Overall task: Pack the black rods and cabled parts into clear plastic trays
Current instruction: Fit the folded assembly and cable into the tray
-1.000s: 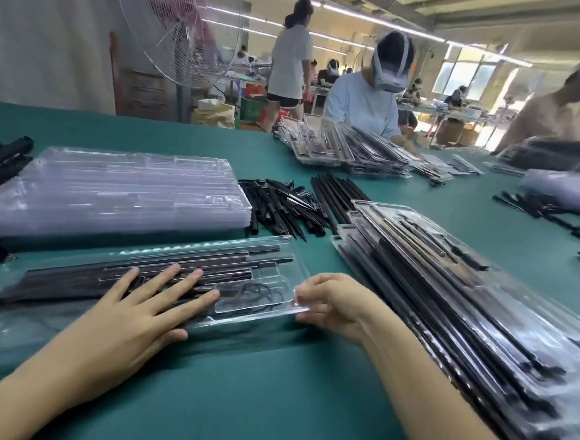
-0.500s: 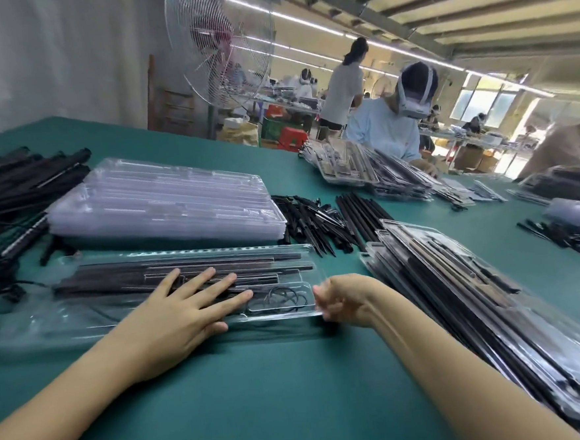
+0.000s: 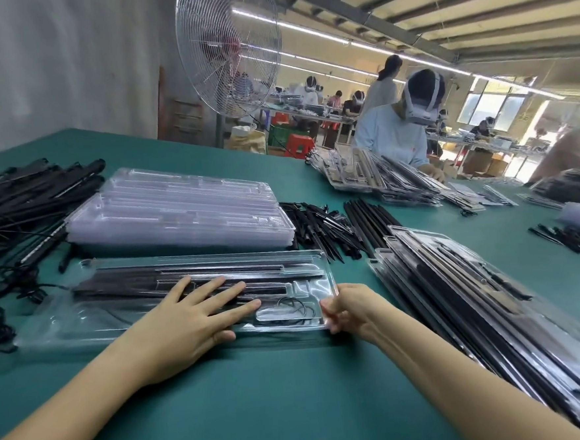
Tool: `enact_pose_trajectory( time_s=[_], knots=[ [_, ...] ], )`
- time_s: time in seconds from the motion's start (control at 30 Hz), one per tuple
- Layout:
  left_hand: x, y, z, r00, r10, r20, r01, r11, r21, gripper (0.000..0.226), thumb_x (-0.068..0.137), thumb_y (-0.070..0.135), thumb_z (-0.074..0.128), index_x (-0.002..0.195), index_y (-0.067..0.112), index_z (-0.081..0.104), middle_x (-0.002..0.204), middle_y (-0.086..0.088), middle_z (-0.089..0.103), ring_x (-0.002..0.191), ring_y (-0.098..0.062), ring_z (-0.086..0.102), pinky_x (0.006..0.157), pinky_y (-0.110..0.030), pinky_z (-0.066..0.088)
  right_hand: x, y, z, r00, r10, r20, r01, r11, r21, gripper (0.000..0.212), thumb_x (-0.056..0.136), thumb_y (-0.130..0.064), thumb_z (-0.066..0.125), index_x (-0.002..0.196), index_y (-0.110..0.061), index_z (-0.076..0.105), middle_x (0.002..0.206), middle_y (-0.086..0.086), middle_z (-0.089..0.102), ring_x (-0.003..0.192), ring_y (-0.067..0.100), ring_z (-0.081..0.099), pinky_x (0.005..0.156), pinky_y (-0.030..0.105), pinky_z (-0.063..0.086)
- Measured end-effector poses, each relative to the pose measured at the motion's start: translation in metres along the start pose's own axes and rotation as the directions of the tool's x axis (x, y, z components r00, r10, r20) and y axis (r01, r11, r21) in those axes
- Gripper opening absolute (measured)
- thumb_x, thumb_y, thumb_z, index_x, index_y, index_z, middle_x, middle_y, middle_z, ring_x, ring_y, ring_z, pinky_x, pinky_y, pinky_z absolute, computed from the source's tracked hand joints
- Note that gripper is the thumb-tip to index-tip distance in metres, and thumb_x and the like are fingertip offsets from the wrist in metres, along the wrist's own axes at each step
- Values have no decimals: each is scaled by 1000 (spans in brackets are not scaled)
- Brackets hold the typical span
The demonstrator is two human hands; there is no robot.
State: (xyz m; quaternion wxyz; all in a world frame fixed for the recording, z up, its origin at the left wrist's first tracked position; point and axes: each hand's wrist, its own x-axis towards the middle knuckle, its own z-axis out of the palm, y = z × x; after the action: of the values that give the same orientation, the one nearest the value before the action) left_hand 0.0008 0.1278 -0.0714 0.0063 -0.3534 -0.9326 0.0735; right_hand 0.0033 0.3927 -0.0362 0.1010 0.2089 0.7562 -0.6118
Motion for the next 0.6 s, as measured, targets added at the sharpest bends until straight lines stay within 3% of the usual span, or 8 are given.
enact_pose_trajectory(
  time_s=[0.13,0.2,0.27,0.33,0.37,0.47,0.53,0.6],
  knots=[
    [2,-1,-3,999,-3,-43,2,1000,-25,72,51,69,-47,122,57,-41,139,25,-38,133,-16,-34,114,-38,-13,3,2,-4,998,-45,45,40,993,107,28,89,9,53,66,-4,44,45,5,50,35,11,32,41,23,42],
    [2,-6,-1,991,-30,-127,20,996,-85,65,66,74,-31,129,56,-29,144,25,-27,139,-9,-23,114,-33,-9,3,2,-8,995,-83,60,76,990,119,22,90,4,55,69,-2,50,46,3,49,31,7,34,41,22,44],
    [-3,-6,-7,976,-72,-208,52,994,-100,56,91,65,20,140,51,-4,152,21,-1,144,-8,3,116,-37,7,4,1,-13,992,-123,-5,122,981,151,16,88,2,58,73,0,55,52,6,51,32,6,42,40,20,44],
    [-4,-1,-11,935,-19,-353,2,999,-49,73,76,39,75,141,32,41,144,8,43,130,-19,47,101,-46,41,6,0,-16,980,-139,-144,176,940,293,10,86,2,60,76,1,58,58,8,53,34,7,48,38,18,44],
    [-1,1,-9,907,-2,-421,8,1000,12,75,63,27,87,131,20,57,132,1,58,116,-23,59,86,-46,52,7,1,-16,972,-122,-199,195,893,405,10,86,1,61,77,1,58,58,8,54,38,9,51,38,18,44],
    [6,5,-1,851,-2,-525,65,993,101,73,45,4,90,115,5,68,117,-9,67,102,-30,67,70,-47,58,-1,9,-8,984,-27,-173,144,689,711,9,88,-6,60,82,0,59,72,11,56,63,18,55,47,20,53],
    [7,6,2,821,31,-571,68,986,151,69,45,-3,86,112,2,69,114,-12,68,99,-32,67,67,-48,58,-12,16,9,1000,13,-8,-2,622,783,22,88,-14,61,96,6,56,92,19,57,85,27,59,66,28,58],
    [8,10,3,775,104,-623,40,977,211,49,61,-4,72,109,2,70,112,-12,69,97,-31,68,67,-46,58,-25,19,32,980,51,195,-186,602,777,44,83,-21,65,110,9,49,106,27,56,102,35,57,86,40,49]
  ],
)
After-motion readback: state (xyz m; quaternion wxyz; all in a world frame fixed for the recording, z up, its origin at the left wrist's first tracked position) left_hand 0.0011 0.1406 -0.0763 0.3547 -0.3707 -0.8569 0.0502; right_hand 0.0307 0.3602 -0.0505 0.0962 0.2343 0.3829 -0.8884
